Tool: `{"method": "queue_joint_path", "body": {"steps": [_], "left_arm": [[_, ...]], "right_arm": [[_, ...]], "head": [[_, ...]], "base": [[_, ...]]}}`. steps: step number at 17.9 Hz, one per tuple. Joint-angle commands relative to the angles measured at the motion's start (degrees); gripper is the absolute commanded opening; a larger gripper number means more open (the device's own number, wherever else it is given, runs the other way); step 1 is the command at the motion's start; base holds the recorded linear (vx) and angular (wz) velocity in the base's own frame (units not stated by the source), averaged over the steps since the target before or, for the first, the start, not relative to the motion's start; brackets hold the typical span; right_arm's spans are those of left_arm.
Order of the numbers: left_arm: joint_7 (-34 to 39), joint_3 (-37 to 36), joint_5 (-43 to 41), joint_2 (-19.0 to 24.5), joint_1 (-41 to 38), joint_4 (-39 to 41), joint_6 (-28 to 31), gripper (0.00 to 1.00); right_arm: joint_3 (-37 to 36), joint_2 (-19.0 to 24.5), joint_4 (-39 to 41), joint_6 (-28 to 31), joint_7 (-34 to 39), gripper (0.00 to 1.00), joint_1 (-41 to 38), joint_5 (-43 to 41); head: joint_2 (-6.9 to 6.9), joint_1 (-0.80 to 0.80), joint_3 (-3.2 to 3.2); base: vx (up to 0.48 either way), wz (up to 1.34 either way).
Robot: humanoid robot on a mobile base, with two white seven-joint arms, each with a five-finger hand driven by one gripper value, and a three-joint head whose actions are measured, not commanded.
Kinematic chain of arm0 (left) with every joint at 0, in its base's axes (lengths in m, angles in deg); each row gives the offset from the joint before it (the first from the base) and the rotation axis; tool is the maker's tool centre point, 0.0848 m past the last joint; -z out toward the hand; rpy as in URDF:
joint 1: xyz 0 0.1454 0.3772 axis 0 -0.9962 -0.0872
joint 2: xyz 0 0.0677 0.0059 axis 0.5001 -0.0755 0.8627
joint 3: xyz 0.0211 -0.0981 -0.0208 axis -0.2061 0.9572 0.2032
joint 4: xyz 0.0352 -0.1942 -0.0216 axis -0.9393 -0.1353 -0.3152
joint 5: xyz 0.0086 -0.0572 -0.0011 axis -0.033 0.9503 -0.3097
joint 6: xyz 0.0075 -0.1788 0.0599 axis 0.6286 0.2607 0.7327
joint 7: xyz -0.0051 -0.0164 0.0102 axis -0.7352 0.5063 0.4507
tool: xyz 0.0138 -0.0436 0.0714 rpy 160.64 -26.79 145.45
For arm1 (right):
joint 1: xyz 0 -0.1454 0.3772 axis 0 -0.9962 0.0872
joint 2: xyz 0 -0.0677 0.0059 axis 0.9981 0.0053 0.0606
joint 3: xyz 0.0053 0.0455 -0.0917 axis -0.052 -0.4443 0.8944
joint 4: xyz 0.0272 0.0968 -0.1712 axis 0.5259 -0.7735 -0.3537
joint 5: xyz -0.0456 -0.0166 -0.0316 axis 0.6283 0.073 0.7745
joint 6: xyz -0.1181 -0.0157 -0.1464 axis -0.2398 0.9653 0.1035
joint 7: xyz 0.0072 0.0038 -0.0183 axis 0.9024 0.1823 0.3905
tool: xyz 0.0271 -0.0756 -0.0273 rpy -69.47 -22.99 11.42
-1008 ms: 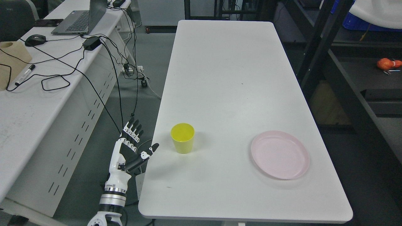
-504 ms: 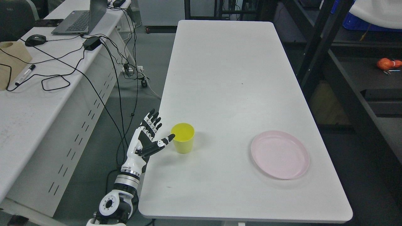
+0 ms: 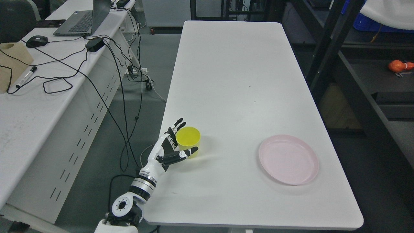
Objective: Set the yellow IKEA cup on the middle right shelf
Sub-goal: 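Close the left hand around the yellow cup on the table, then lift the yellow cup off the table with the left hand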
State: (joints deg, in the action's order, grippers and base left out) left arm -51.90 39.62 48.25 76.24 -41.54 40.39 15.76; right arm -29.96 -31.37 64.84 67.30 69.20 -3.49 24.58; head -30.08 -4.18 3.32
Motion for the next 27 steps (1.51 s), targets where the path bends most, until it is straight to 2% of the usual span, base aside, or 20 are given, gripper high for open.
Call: {"method": "queue_joint_path", "body": {"steps": [1, 4, 6, 10, 12, 13, 15, 16, 22, 27], "left_arm": [[-0.17, -2.55, -1.91, 0.99, 1.23, -3.86, 4.28, 0.98], [-0.17, -2.46, -1.99, 0.99, 2.64, -4.48, 6.22, 0.98], [-0.43, -2.37, -1.82, 0.99, 3.08, -4.39, 7.54, 0.91], [-0.87, 2.62, -1.47, 0.99, 2.73, -3.87, 7.1, 0.52], [-0.87, 4.91, -1.03, 0.99, 2.47, -3.43, 6.4, 0.39], [-0.87, 5.88, -0.16, 0.99, 2.2, -3.08, 4.92, 0.31], [-0.96, 7.99, 4.04, 0.99, 0.89, -1.68, -0.6, 0.08], [-1.57, 8.26, 6.51, 0.99, -0.25, -0.45, -3.07, 0.0], [-3.42, 9.84, 11.18, 0.99, -11.06, 23.26, -4.06, 0.0], [-3.42, 11.08, 11.28, 0.99, -12.56, 28.82, -4.24, 0.01]], "right_arm": [[0.97, -1.0, 0.0, 0.04, 0.05, 0.99, -0.79, -1.41], [0.97, -1.0, 0.0, 0.04, 0.05, 0.99, -0.79, -1.41], [0.97, -1.0, 0.0, 0.04, 0.05, 0.99, -0.79, -1.41], [0.97, -1.0, 0.0, 0.04, 0.05, 0.99, -0.79, -1.41], [0.97, -1.0, 0.0, 0.04, 0.05, 0.99, -0.79, -1.41], [0.97, -1.0, 0.0, 0.04, 0.05, 0.99, -0.79, -1.41], [0.97, -1.0, 0.0, 0.04, 0.05, 0.99, -0.79, -1.41], [0.97, -1.0, 0.0, 0.04, 0.05, 0.99, -0.79, -1.41], [1.05, -1.0, 0.0, 0.04, 0.05, 1.0, -0.79, -1.41], [0.97, -1.0, 0.0, 0.04, 0.05, 0.99, -0.79, -1.41]], "head": [[0.0, 0.0, 0.0], [0.0, 0.0, 0.0], [0.0, 0.0, 0.0], [0.0, 0.0, 0.0], [0.0, 0.0, 0.0], [0.0, 0.0, 0.0], [0.0, 0.0, 0.0], [0.0, 0.0, 0.0], [0.0, 0.0, 0.0], [0.0, 0.0, 0.0]], "base": [[0.0, 0.0], [0.0, 0.0], [0.0, 0.0], [0.0, 0.0], [0.0, 0.0], [0.0, 0.0], [-0.003, -0.02], [-0.005, -0.03], [0.0, 0.02], [0.0, 0.0]]}}
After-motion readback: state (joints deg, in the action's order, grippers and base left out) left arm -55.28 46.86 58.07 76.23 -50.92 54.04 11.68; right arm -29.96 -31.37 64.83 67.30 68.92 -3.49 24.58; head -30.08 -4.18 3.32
